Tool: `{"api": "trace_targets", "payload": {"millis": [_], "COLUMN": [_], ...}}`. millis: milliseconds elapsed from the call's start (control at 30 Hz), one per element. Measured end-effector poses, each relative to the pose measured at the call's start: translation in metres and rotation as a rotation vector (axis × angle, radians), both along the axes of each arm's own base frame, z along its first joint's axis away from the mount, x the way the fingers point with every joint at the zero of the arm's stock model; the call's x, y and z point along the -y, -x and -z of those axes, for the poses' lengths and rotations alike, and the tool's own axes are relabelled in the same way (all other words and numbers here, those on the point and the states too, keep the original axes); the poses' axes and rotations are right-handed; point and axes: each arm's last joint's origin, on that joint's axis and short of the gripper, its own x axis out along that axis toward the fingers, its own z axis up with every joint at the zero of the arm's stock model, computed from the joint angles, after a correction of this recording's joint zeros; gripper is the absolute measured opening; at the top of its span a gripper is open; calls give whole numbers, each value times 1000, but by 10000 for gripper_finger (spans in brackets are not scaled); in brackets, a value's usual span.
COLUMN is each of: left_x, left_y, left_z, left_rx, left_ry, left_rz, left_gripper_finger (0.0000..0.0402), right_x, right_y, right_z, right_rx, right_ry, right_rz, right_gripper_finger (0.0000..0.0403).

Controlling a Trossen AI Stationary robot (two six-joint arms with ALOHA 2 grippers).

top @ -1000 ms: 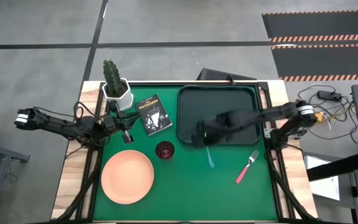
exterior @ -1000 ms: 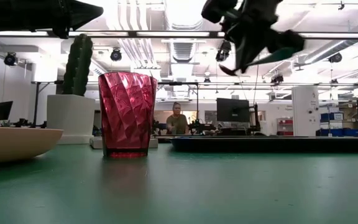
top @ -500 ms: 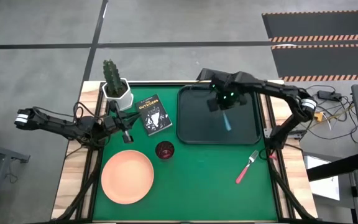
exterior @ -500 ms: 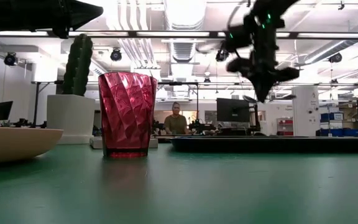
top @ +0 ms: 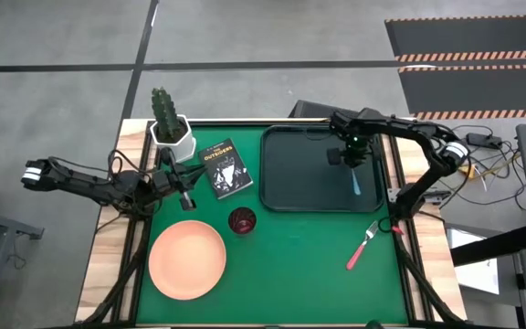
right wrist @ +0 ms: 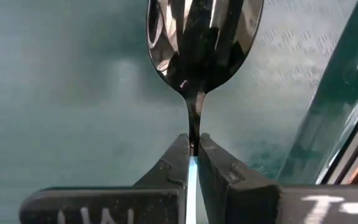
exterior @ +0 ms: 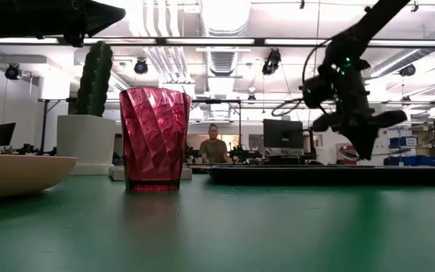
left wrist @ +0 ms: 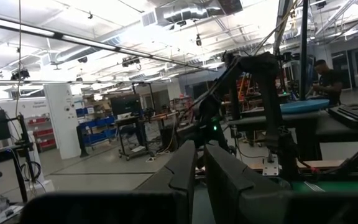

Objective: Pick and place plate/cup/fork/spoon on tray
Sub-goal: Put the blue spoon on the black serving tray

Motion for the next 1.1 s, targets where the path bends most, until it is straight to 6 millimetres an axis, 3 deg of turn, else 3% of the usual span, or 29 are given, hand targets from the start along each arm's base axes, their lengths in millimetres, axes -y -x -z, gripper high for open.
{"api": "trace_targets", "payload": {"millis": [300, 1100], "left_x": [0, 0], "left_y": [0, 0], "left_z": [0, 0], "left_rx": [2, -1], "left_ry": [0, 0], "left_rz": [0, 0], "left_gripper_finger": [17, 17], "right_x": [3, 8], "right_y": [13, 11], "right_z": [10, 16], "right_rx": [-58, -36], "right_ry": [26, 111], "right_rz": [-21, -39], "right_gripper_finger": [12, 16]}}
